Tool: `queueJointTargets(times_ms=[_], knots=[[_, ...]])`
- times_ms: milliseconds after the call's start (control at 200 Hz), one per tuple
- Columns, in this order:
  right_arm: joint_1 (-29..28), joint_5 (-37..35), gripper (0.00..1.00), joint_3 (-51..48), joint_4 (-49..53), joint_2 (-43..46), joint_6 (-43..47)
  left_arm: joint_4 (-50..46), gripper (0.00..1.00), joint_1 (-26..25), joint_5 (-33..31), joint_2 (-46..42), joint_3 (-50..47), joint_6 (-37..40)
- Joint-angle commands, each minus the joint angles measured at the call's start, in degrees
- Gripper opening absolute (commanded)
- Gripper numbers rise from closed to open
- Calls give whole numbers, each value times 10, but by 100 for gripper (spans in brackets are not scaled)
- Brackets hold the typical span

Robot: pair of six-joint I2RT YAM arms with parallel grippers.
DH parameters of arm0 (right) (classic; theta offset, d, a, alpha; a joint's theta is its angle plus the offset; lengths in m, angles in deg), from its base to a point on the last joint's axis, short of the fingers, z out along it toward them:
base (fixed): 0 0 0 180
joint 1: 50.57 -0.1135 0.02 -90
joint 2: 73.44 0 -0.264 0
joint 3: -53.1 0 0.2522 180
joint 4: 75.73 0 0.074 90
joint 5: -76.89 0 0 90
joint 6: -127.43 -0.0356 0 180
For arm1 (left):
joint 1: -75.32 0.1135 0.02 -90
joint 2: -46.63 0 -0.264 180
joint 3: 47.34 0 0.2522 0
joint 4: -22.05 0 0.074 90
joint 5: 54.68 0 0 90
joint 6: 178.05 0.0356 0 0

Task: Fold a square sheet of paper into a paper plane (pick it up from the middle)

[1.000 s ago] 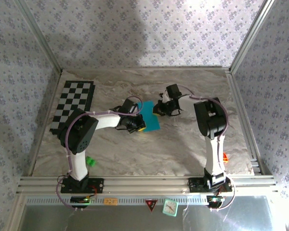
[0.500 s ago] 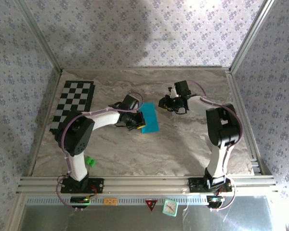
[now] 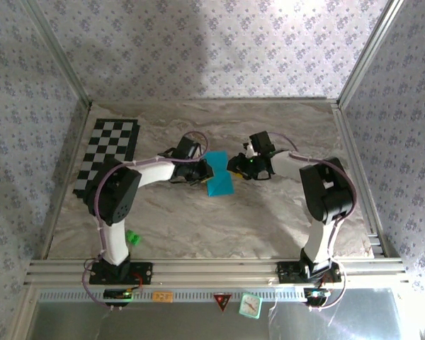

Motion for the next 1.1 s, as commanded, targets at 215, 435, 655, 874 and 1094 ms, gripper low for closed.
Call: queueJointTargets(times_ms=[215, 435, 655, 874, 1094], knots=[[-21, 11, 34, 39, 0, -48, -39, 4, 15, 13, -16, 17, -17, -5], [-27, -6, 31, 44, 0, -61, -65, 5, 14, 15, -14, 23, -27, -4], [-29, 5, 29, 44, -15, -72, -75, 3, 14, 16, -12, 25, -31, -4], [-33, 22, 25, 42, -31, -71, -77, 1, 14, 17, -10, 23, -31, -4], [-38, 48, 23, 23, -61, -65, -75, 2, 14, 17, -8, 21, -30, -5]])
